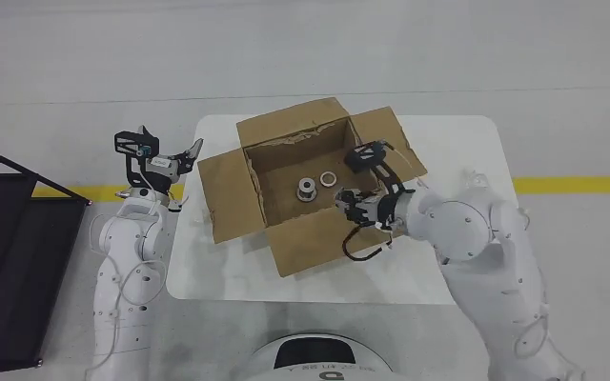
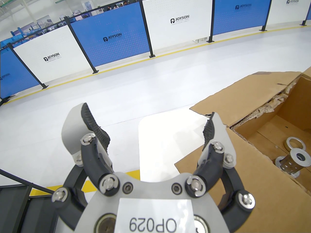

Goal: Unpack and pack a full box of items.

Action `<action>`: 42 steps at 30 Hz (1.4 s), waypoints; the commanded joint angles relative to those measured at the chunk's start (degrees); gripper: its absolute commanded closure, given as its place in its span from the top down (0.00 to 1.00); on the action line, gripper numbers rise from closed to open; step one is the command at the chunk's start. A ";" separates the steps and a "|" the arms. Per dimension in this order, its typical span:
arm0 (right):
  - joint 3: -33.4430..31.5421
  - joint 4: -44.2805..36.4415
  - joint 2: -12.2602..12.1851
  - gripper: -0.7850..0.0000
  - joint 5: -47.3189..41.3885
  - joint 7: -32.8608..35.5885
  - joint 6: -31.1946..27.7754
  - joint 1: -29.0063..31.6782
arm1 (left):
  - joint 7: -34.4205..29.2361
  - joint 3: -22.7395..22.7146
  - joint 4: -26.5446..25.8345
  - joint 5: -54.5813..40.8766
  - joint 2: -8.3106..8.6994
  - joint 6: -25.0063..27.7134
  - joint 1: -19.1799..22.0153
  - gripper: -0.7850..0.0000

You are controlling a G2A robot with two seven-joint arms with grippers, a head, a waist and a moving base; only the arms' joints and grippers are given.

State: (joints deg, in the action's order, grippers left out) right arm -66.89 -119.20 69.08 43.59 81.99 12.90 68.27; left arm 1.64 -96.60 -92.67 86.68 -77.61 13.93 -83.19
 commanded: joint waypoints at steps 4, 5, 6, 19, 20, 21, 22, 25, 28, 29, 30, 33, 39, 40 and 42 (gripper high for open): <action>14.31 11.32 2.75 0.00 0.31 -0.84 5.34 -12.46 | 0.00 0.00 0.00 0.00 0.00 0.02 0.00 1.00; 15.40 12.41 3.12 0.00 -0.21 -0.98 5.82 -13.75 | 0.00 0.00 0.00 0.00 0.00 0.02 0.00 1.00; 16.31 13.29 3.45 0.00 -0.67 -1.09 6.17 -14.85 | 0.00 0.00 0.00 0.00 0.00 0.02 0.00 1.00; 24.59 30.27 7.58 0.00 -6.23 -4.75 13.67 -23.27 | 0.00 0.00 0.00 0.00 0.00 0.02 0.00 1.00; 24.87 31.27 7.80 0.00 -6.26 -5.09 14.48 -23.70 | 0.00 0.00 0.00 0.00 0.00 0.02 0.00 1.00; 25.19 32.70 8.02 0.00 -6.63 -5.49 14.88 -24.05 | 0.00 0.00 0.00 0.00 0.00 0.02 0.00 1.00; 25.52 34.01 8.27 0.00 -7.14 -5.73 15.12 -24.60 | 0.00 0.00 0.00 0.00 0.00 0.02 0.00 1.00; 27.12 38.23 9.02 0.00 -7.74 -6.51 15.91 -26.43 | 0.00 0.00 0.00 0.00 0.00 0.02 0.00 1.00; 28.73 41.83 9.94 0.00 -9.47 -7.38 16.79 -28.42 | 0.00 0.00 0.00 0.00 0.00 0.02 0.00 1.00; 29.32 42.91 10.22 0.00 -9.18 -8.13 17.53 -29.24 | 0.00 0.00 0.00 0.00 0.00 0.02 0.00 1.00; 30.07 43.42 10.51 0.00 -8.08 -9.47 18.87 -29.97 | 0.00 0.00 0.00 0.00 0.00 0.02 0.00 1.00; 30.97 42.28 11.16 0.00 -8.91 -9.47 18.86 -31.37 | 0.00 0.00 0.00 0.00 0.00 0.02 0.00 1.00; 30.88 41.41 11.94 0.00 -7.39 -17.59 18.88 -30.86 | 0.00 0.00 0.00 0.00 0.00 0.02 0.00 1.00; 30.64 42.39 12.19 0.00 -8.21 -18.89 18.08 -30.93 | 0.00 0.00 0.00 0.00 0.00 0.02 0.00 1.00; 30.59 45.25 12.86 0.00 -9.31 -21.90 16.86 -31.45 | 0.00 0.00 0.00 0.00 0.00 0.02 0.00 1.00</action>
State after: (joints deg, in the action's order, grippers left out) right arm -36.30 -75.93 81.51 35.11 62.04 30.57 37.18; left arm 1.64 -96.60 -92.67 86.68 -77.61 13.93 -83.19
